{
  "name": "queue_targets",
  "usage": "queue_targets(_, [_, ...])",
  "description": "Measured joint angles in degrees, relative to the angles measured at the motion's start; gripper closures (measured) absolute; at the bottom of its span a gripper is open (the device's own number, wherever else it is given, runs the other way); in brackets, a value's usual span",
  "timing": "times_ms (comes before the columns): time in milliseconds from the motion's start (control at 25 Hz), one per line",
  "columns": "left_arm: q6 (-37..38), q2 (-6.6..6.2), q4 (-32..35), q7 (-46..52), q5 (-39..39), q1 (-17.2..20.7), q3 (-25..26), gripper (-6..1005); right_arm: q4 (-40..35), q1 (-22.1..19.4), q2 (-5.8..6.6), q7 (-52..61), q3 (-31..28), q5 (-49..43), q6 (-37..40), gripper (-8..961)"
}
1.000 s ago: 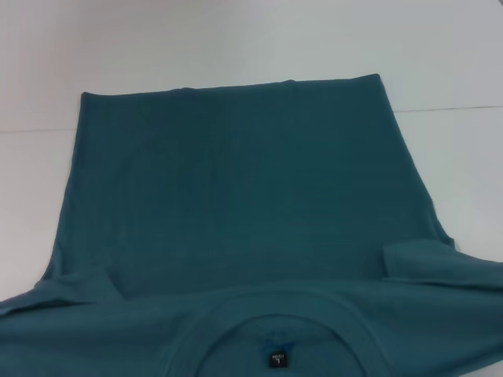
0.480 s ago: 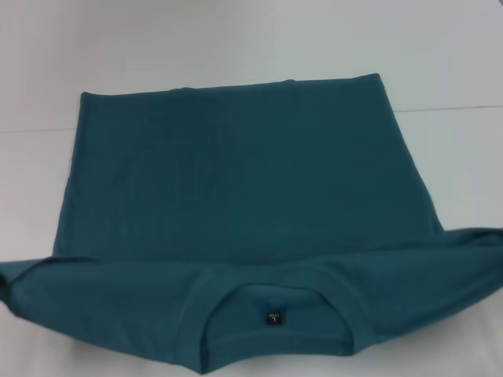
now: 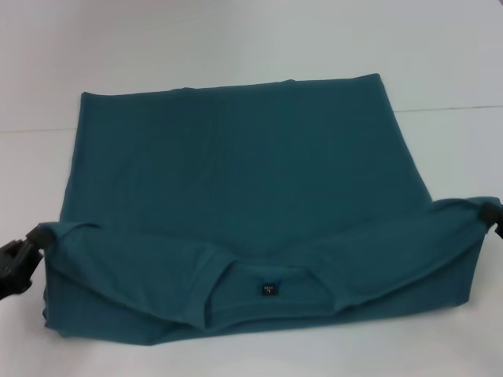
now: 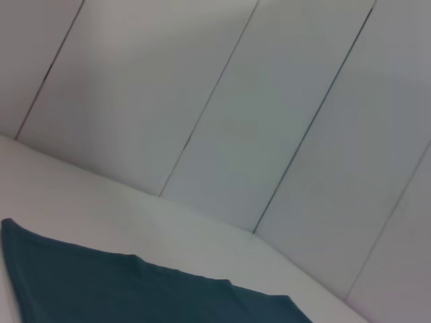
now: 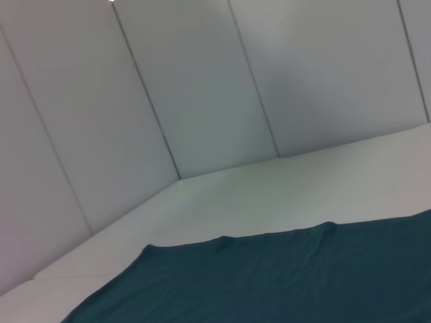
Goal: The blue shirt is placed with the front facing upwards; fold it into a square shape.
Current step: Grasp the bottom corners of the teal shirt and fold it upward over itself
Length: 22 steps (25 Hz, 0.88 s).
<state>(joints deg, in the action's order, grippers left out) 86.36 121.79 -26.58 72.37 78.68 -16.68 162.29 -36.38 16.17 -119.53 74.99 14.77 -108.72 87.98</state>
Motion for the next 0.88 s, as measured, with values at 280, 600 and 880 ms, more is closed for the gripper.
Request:
queue_targets(280, [-6.7, -0.16, 0.6, 0.0, 0.4, -3.1, 0.7, 962, 0.3, 3.7, 0.30, 1.5, -0.1, 0.0, -6.0, 939])
queue_targets(600, [-8.6, -0.07, 0.6, -0.8, 2.7, -4.7, 1.4, 962, 0.7, 7.0, 0.68, 2.2, 0.1, 0.3, -9.6, 939])
queue_targets(880, [-12.3, -0.22, 0.6, 0.5, 2.5, -7.1, 0.8, 961, 0.7, 9.4, 0.86, 3.5, 1.0, 0.2, -13.3, 939])
